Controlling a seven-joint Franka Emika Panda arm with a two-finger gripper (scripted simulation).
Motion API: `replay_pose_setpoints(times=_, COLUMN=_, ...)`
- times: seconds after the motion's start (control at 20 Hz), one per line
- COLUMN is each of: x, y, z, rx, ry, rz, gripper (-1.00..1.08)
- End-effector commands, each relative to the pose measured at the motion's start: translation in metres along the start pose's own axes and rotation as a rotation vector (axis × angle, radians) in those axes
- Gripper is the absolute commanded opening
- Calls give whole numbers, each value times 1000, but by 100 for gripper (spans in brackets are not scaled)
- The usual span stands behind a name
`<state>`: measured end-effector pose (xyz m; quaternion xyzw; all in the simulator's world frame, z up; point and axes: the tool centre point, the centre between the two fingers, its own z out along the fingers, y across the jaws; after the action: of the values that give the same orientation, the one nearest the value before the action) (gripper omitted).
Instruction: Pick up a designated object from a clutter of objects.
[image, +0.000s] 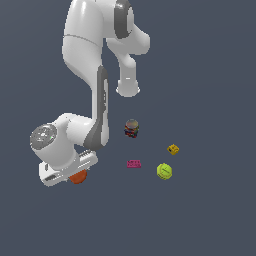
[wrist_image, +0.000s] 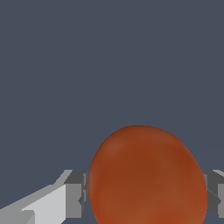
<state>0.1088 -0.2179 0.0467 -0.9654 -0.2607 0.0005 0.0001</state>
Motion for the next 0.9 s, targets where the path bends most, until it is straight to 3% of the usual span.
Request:
replay_pose_setpoints(times=0.0, x=0, y=0, z=0, rx=0, ry=0, rz=0, gripper=-100)
replay_pose_setpoints(times=0.45, x=-9, y=-4, z=-14, rx=0, ry=0, rz=0, gripper=-100)
replay_pose_setpoints(times=0.85, x=-32, y=-15, z=-51, rx=-1, ry=-1, rz=0, gripper=-100)
